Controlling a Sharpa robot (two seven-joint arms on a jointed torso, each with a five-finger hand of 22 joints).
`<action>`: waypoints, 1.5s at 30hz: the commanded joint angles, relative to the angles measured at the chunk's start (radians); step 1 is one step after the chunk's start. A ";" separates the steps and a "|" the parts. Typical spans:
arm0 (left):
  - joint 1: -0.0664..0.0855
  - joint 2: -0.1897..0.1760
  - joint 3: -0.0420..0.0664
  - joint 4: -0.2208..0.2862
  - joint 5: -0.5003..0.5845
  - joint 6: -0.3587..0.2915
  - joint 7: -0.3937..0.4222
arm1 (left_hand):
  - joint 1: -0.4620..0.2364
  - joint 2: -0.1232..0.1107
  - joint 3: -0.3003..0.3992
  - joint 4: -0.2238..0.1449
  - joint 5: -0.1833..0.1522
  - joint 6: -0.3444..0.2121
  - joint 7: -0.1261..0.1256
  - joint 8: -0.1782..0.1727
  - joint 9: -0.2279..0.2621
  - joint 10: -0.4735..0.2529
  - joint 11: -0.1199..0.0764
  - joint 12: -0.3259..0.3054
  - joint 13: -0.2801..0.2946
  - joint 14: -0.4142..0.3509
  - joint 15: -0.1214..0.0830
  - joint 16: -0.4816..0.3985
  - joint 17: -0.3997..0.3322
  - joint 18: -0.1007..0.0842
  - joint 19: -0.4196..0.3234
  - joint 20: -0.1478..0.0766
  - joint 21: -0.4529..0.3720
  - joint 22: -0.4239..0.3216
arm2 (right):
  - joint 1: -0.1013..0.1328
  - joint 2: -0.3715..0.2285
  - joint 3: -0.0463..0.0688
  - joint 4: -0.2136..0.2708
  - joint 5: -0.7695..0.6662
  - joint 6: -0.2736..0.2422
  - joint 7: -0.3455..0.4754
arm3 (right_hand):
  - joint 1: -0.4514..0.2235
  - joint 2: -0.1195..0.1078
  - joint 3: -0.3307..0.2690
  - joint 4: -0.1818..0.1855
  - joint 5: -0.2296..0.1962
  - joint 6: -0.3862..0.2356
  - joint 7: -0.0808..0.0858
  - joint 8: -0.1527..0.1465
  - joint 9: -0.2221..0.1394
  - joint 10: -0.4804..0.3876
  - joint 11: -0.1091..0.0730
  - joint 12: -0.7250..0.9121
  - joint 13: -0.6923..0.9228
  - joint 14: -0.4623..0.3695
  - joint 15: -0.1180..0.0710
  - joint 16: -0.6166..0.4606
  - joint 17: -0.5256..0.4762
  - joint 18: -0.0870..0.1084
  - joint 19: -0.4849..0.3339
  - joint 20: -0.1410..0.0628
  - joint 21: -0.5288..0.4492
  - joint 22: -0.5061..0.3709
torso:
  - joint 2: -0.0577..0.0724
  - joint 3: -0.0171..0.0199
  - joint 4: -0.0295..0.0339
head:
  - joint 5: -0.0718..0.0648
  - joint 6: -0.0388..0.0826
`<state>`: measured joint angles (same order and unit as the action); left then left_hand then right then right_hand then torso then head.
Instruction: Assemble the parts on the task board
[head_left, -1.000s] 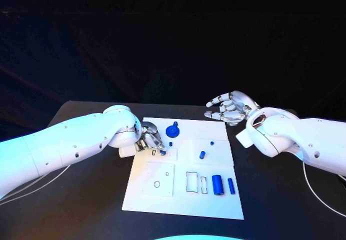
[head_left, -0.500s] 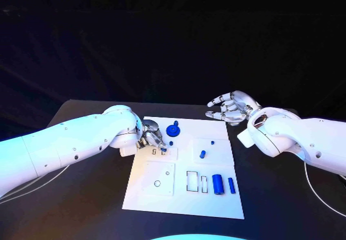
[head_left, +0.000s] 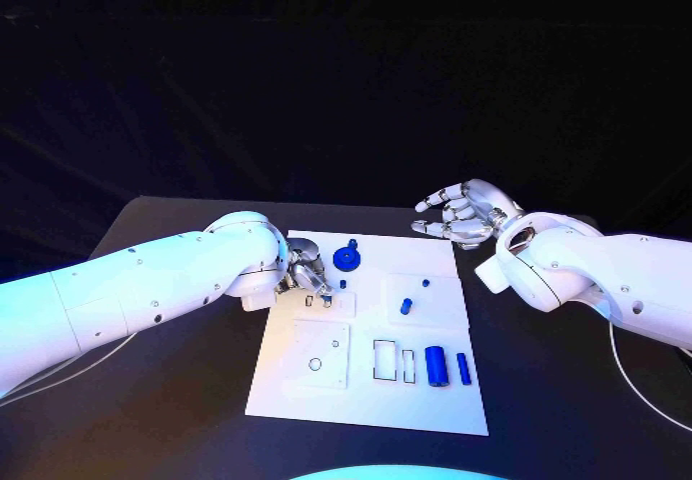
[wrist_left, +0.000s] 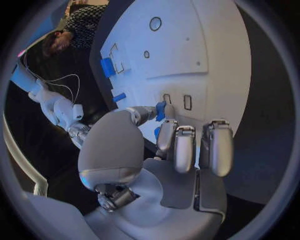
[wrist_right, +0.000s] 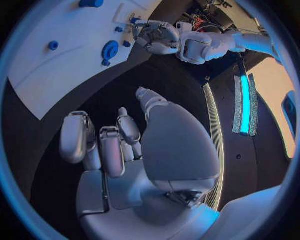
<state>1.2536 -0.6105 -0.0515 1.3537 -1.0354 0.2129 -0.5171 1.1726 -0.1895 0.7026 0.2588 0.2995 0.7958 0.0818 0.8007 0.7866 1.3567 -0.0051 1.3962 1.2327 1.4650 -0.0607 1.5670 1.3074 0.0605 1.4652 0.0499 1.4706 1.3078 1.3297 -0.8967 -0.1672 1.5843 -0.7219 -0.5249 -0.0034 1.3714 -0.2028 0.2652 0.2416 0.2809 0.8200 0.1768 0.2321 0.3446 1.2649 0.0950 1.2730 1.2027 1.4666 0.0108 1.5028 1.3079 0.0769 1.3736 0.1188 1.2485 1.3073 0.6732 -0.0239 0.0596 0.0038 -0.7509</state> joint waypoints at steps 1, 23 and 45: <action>-0.002 0.004 0.000 0.001 -0.032 -0.004 0.009 | -0.007 0.002 0.206 -0.214 0.005 0.019 -0.013 0.000 0.000 0.009 -0.001 0.006 0.002 0.106 -0.005 0.004 0.263 -0.009 -0.001 -0.007 0.001 0.009 | -0.001 0.001 0.000 0.000 -0.010 0.015 0.004 | 0.006 0.002 0.000 0.005 0.000 0.007 -0.003 0.006 -0.001 0.002 -0.007 0.006 0.000 0.058 0.002 -0.005 0.077 0.007 -0.008 0.000 -0.006 0.009 | 0.000 -0.0001 -0.0016 | 0.001 -0.001; -0.005 0.002 -0.002 0.004 -0.035 0.034 0.003 | -0.011 -0.002 0.209 -0.219 0.019 0.025 -0.015 0.000 0.003 0.015 -0.003 0.008 0.008 0.106 -0.006 0.004 0.263 -0.009 -0.001 -0.007 0.001 0.009 | -0.001 0.001 0.000 0.000 -0.012 0.016 0.003 | 0.006 0.002 0.000 0.005 0.000 0.007 -0.003 0.006 -0.001 0.002 -0.007 0.006 0.000 0.058 0.002 -0.005 0.077 0.007 -0.008 0.000 -0.006 0.009 | 0.000 0.0011 -0.0010 | 0.003 -0.003; -0.005 0.000 -0.002 0.004 0.000 0.041 0.001 | -0.017 -0.005 0.212 -0.222 0.034 0.031 -0.017 -0.001 0.006 0.019 -0.005 0.009 0.012 0.106 -0.008 0.004 0.263 -0.009 -0.001 -0.009 0.001 0.007 | -0.001 0.003 0.000 -0.001 -0.014 0.016 0.003 | 0.006 0.002 0.000 0.005 0.000 0.007 -0.003 0.006 -0.001 0.002 -0.007 0.006 0.000 0.058 0.002 -0.005 0.077 0.007 -0.008 0.000 -0.006 0.009 | 0.000 0.0011 -0.0005 | 0.003 -0.001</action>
<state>1.2488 -0.6110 -0.0535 1.3554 -1.0504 0.2354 -0.5196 1.1608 -0.2014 0.7000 0.2561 0.3317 0.8112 0.0745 0.7966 0.7922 1.3677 -0.0090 1.4009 1.2441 1.4649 -0.0605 1.5670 1.3073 0.0605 1.4651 0.0500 1.4705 1.3075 1.3290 -0.8948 -0.1675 1.5831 -0.7251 -0.5224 -0.0058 1.3714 -0.2027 0.2653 0.2415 0.2809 0.8199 0.1767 0.2320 0.3447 1.2649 0.0950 1.2730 1.2024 1.4666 0.0107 1.5028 1.3074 0.0770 1.3713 0.1165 1.2486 1.3077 0.6727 -0.0229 0.0590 0.0067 -0.7525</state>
